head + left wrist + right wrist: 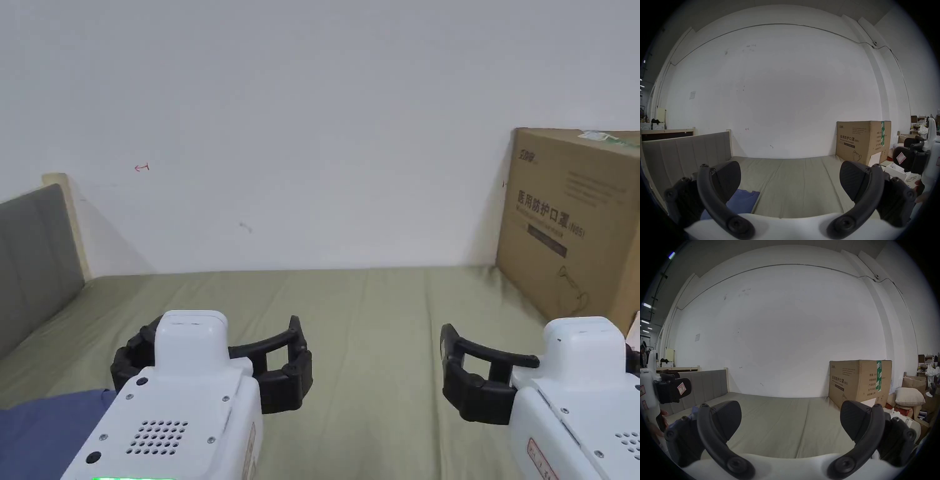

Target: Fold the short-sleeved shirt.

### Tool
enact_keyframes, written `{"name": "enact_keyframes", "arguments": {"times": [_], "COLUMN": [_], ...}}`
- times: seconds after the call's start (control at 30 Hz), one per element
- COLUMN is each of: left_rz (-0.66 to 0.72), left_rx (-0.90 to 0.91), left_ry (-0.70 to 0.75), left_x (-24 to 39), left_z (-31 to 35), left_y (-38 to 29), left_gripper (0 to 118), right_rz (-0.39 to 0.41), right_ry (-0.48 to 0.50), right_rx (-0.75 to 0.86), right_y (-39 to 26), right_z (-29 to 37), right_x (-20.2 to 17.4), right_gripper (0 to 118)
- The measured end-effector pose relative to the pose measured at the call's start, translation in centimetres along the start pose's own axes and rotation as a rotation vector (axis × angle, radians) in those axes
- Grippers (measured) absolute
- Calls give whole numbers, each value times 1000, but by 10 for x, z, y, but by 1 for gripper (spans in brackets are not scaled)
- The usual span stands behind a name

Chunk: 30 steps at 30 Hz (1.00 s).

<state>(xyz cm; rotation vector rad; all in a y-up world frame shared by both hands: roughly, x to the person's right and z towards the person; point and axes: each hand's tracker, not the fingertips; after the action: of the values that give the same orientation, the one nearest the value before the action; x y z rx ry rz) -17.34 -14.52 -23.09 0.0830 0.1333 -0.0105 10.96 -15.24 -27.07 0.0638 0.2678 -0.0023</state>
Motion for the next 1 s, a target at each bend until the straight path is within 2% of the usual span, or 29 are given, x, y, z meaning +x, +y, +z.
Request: {"name": "enact_keyframes", "arguments": {"times": [0.3, 0.37, 0.43, 0.47, 0.53, 0.57, 0.6, 0.63, 0.67, 0.7, 0.73, 0.8, 0.87, 0.93, 0.97, 1.0], "left_rz": [37, 34, -55, -159, -451, -619, -845, -1043, -1278, -1447, -1534, -1446, -1168, -934, -796, -656], "left_rx": [-30, -33, -5, 28, 107, 131, 148, 175, 224, 275, 311, 285, 183, 106, 69, 32], "left_ry": [5, 9, 38, 74, 109, 121, 175, 218, 252, 252, 240, 156, 122, 134, 130, 114], "left_x": [-6, -6, -1, 7, 25, 36, 47, 55, 61, 61, 61, 61, 54, 45, 38, 28], "left_z": [-4, -5, -4, -2, 1, 0, -3, -6, -8, -9, -9, -3, -2, -6, -8, -10], "left_y": [-2, -2, 1, 2, 1, -5, -13, -25, -42, -57, -67, -59, -45, -27, -15, -6], "left_gripper": [118, 118, 118, 118, 118, 118, 118, 118, 118, 118, 118, 118, 118, 118, 118, 118], "right_rz": [-2, -43, -232, -353, -803, -1056, -1308, -1514, -1702, -1799, -1864, -1874, -1817, -1652, -1544, -1289], "right_ry": [1, 11, 49, 51, 65, 33, -14, -46, -111, -123, -136, -138, -115, -75, -40, 18], "right_rx": [-19, -31, -54, -76, -140, -179, -220, -258, -338, -350, -374, -449, -414, -310, -297, -220], "right_y": [0, 1, -1, -3, -23, -42, -64, -85, -110, -130, -147, -160, -154, -128, -122, -74], "right_z": [-4, -6, -11, -14, -25, -29, -30, -30, -25, -21, -16, -17, -19, -21, -23, -29], "right_x": [-3, -1, 12, 21, 55, 74, 89, 98, 102, 101, 101, 104, 103, 106, 108, 98], "right_gripper": [118, 118, 118, 118, 118, 118, 118, 118, 118, 118, 118, 118, 118, 118, 118, 118]}}
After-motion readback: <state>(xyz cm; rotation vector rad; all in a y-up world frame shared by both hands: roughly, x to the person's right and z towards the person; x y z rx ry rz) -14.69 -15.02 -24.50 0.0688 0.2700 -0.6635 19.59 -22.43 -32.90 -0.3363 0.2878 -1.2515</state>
